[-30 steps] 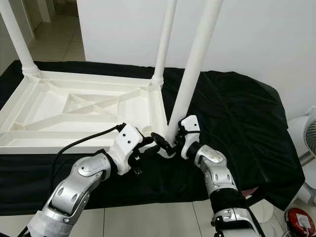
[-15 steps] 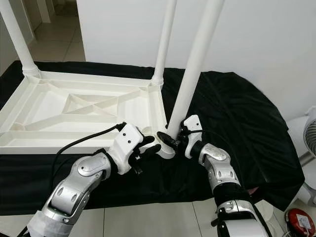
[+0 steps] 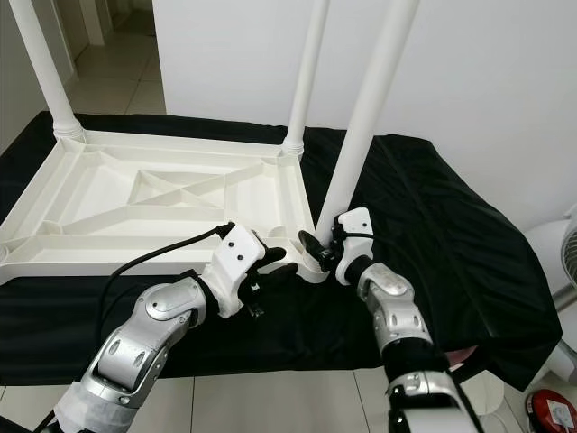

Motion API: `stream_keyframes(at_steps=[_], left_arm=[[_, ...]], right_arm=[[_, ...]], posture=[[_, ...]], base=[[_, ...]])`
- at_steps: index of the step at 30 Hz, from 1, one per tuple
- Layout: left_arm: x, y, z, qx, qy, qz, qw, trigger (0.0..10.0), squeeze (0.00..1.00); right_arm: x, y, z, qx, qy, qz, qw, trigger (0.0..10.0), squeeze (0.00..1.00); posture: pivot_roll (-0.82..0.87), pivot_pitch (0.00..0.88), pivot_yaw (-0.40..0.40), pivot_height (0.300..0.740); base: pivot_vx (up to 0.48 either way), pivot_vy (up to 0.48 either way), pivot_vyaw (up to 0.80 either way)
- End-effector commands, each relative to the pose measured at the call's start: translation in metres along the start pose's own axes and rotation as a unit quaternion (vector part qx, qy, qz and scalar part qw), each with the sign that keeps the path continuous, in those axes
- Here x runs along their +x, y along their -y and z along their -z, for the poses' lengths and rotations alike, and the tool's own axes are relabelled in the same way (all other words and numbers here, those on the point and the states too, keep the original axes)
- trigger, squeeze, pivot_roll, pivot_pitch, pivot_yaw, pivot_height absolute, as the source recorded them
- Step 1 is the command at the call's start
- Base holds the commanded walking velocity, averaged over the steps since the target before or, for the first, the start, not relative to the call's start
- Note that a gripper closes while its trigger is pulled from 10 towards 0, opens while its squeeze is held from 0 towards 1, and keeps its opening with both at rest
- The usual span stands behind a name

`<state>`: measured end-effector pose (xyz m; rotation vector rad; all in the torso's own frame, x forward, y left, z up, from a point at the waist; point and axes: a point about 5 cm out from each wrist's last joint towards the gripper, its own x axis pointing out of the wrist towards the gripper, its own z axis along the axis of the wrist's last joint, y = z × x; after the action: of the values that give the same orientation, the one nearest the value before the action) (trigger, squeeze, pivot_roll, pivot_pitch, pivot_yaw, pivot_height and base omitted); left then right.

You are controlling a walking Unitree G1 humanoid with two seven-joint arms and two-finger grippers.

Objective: Building children table

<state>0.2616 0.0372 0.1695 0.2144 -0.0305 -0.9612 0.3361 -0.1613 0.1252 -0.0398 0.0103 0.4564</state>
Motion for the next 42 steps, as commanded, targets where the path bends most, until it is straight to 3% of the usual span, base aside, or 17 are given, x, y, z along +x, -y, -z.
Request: stream_keyframes(at_steps=[1,4,12,15,20,23,24,31,35,36,37,42], left_arm=[[0.002,0.001,0.001,0.000,0.001,-0.014,1.000,10.0,0.00],[0.002,0.002,0.001,-0.001,0.001,-0.013,1.000,10.0,0.00],[0.002,0.003,0.002,-0.002,-0.001,-0.011,1.000,10.0,0.00],[0.003,0.004,0.003,-0.004,-0.002,-0.015,1.000,10.0,0.00],[0.003,0.004,0.003,-0.006,-0.001,-0.017,1.000,10.0,0.00],[0.002,0.005,0.003,-0.006,-0.001,-0.016,1.000,10.0,0.00],[0.002,0.005,0.004,-0.005,-0.002,-0.016,1.000,10.0,0.00],[0.003,0.004,0.004,-0.005,-0.002,-0.017,1.000,10.0,0.00],[0.003,0.005,0.004,-0.006,-0.001,-0.017,1.000,10.0,0.00],[0.003,0.005,0.004,-0.007,-0.001,-0.017,1.000,10.0,0.00],[0.003,0.005,0.004,-0.007,-0.001,-0.017,1.000,10.0,0.00],[0.000,0.004,0.005,-0.005,-0.002,-0.012,1.000,10.0,0.00]], right_arm=[[-0.007,0.007,0.008,-0.003,-0.025,0.046,0.999,10.0,0.00],[-0.007,0.005,0.005,0.020,-0.019,0.115,0.993,10.0,0.00],[-0.011,-0.008,0.003,0.031,-0.018,0.215,0.976,10.0,0.00],[-0.010,-0.038,0.006,0.053,-0.038,0.285,0.956,10.0,0.00],[-0.009,-0.045,0.004,0.063,-0.035,0.281,0.957,10.0,0.00],[-0.010,-0.040,0.000,0.050,-0.027,0.280,0.958,10.0,0.00],[-0.011,-0.037,-0.001,0.046,-0.023,0.278,0.959,10.0,1.00],[-0.018,-0.027,-0.007,0.059,-0.004,0.265,0.962,10.0,1.00],[-0.022,-0.019,-0.012,0.045,0.008,0.217,0.975,10.0,1.00],[-0.022,-0.016,-0.013,0.040,0.010,0.192,0.980,10.0,0.00],[-0.022,-0.016,-0.013,0.040,0.010,0.192,0.980,10.0,0.00],[-0.028,-0.005,-0.016,0.001,0.022,0.067,0.997,10.0,0.00]], posture=[[-0.01,0.000,-0.095,0.740],[-0.01,0.000,-0.094,0.740],[-0.02,0.000,-0.096,0.740],[-0.01,0.000,-0.109,0.740],[-0.01,0.000,-0.111,0.740],[-0.01,0.000,-0.112,0.740],[-0.01,0.000,-0.113,0.740],[-0.01,0.000,-0.116,0.740],[-0.01,0.000,-0.116,0.740],[-0.02,0.000,-0.114,0.740],[-0.02,0.000,-0.114,0.740],[-0.02,0.000,-0.106,0.740]], base=[[0.000,0.000,0.00],[0.000,0.000,0.00],[0.000,0.000,0.00],[0.000,0.000,0.00],[0.000,0.000,0.00],[0.000,0.000,0.00],[0.000,0.000,0.00],[0.000,0.000,0.00],[0.000,0.000,0.00],[0.000,0.000,0.00],[0.000,0.000,0.00],[0.000,0.000,0.00]])
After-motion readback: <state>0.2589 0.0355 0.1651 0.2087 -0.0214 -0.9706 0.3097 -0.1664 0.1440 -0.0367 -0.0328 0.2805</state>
